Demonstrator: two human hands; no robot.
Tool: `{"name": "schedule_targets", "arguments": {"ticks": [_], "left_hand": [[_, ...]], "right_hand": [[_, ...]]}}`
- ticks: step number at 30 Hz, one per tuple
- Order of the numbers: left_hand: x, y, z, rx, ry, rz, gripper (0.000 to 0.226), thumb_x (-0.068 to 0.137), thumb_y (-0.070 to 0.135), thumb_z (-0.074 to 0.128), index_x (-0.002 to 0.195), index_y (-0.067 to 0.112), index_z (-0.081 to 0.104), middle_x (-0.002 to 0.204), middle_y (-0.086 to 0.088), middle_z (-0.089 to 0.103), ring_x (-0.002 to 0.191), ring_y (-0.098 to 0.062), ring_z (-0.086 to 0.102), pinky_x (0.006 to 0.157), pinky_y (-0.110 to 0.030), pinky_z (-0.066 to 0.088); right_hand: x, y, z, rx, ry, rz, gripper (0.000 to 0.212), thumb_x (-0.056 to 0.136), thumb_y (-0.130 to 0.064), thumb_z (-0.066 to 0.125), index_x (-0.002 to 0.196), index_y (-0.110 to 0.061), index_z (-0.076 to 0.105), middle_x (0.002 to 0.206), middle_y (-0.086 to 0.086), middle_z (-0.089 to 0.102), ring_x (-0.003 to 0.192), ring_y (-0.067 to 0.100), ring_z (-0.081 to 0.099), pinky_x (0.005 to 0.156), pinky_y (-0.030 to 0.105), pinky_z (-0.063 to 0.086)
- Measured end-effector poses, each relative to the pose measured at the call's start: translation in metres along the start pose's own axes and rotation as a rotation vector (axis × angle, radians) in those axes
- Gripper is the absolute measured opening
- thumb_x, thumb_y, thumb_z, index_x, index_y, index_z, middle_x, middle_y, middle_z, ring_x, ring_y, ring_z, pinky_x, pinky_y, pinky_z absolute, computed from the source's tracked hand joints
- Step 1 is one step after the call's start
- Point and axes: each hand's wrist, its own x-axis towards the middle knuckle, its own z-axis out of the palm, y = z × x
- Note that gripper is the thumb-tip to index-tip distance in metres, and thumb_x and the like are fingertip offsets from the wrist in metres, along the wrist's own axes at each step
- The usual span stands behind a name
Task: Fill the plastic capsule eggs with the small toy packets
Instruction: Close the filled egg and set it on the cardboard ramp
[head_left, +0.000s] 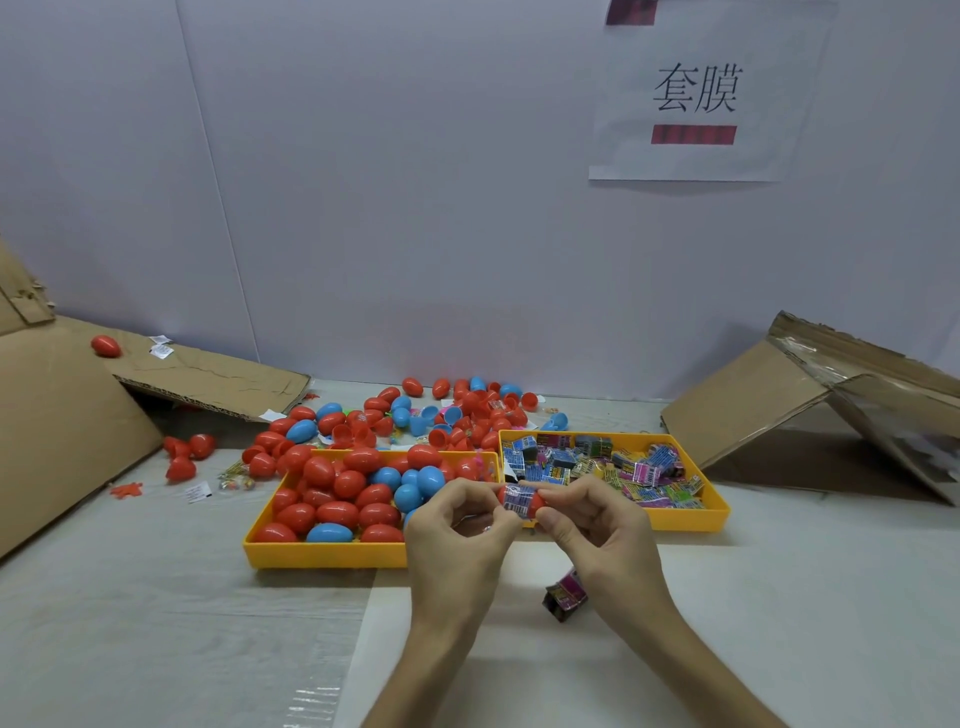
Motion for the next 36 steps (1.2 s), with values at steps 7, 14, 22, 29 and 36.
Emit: {"name": "schedule_targets", "arguments": {"ticks": [7,14,22,29,36], "left_hand": [[0.0047,-0.0010,-0.0008,-0.125,-0.064,-0.098,0.019,0.087,0.001,0.073,0.077,0.017,0.070,0.085,0.011,0.075,0.088,-0.009,0.071,0.074,-0.025,0.060],[0.0041,0.0021,-0.0020,-0.175,-0.073,-0.075,0.014,0.087,0.012,0.077,0.090,0.026,0.076,0.088,0.012,0.077,0.090,-0.006,0.072,0.080,-0.021,0.058],[0.0023,0.0026,-0.0008,-0.070,-0.033,0.004,0.021,0.084,0.014,0.079,0.084,0.034,0.074,0.085,0.021,0.074,0.088,0.000,0.070,0.074,-0.012,0.055],[0.0027,-0.0004,0.0008,-0.034,-0.071,-0.010,0.009,0.090,0.018,0.074,0.086,0.026,0.072,0.086,0.018,0.072,0.088,-0.004,0.069,0.076,-0.019,0.056],[0.0041,-0.0018,0.0010,-0.082,-0.159,-0.083,0.011,0.094,0.014,0.069,0.086,0.021,0.068,0.099,0.016,0.075,0.098,-0.009,0.071,0.083,-0.026,0.058]], "right_hand": [[0.0009,-0.0015,-0.0001,0.059,0.041,0.020,0.019,0.080,-0.018,0.073,0.098,-0.010,0.070,0.096,-0.004,0.077,0.091,0.013,0.074,0.074,0.019,0.057],[0.0024,-0.0017,-0.0026,0.055,0.076,0.032,0.031,0.081,-0.018,0.074,0.112,-0.019,0.072,0.108,-0.008,0.076,0.102,0.010,0.072,0.077,0.018,0.057],[0.0020,-0.0020,-0.0043,0.008,0.084,0.022,0.025,0.082,-0.021,0.074,0.106,-0.023,0.075,0.102,-0.005,0.077,0.095,0.016,0.074,0.074,0.022,0.059],[0.0021,-0.0018,-0.0046,-0.003,0.058,0.035,0.032,0.079,-0.023,0.077,0.111,-0.022,0.073,0.106,-0.009,0.076,0.098,0.013,0.073,0.075,0.023,0.059],[0.0030,-0.0027,-0.0050,-0.007,0.032,0.055,0.031,0.079,-0.021,0.077,0.110,-0.020,0.074,0.105,-0.008,0.077,0.099,0.014,0.073,0.076,0.025,0.060]]}}
